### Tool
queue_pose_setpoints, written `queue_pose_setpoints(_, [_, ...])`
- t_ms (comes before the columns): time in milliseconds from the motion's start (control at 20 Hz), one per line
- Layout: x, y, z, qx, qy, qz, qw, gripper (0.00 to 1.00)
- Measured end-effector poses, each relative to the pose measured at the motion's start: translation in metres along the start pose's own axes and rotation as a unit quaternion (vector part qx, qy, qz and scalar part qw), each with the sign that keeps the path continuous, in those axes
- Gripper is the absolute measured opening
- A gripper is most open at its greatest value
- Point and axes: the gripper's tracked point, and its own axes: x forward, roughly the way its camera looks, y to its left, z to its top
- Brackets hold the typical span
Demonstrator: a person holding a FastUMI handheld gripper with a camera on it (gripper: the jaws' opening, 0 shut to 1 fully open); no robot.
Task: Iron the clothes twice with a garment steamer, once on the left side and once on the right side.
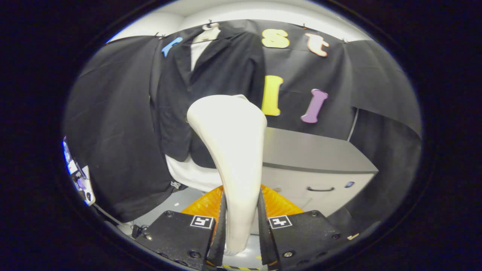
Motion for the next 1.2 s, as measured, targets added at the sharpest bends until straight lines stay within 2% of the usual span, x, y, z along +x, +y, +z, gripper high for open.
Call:
queue_pose_setpoints(200, [-0.068, -0.087, -0.047, 0.045, -0.007, -0.029, 0.999, 0.40])
queue_pose_setpoints(350, [-0.112, -0.126, -0.100, 0.075, -0.001, -0.029, 0.997, 0.40])
queue_pose_setpoints(550, [-0.157, -0.165, -0.146, 0.093, 0.004, -0.031, 0.995, 0.40])
queue_pose_setpoints(900, [-0.177, -0.176, -0.204, 0.111, 0.042, -0.024, 0.993, 0.40])
queue_pose_setpoints(1200, [-0.185, -0.173, -0.193, 0.112, 0.019, -0.024, 0.993, 0.40])
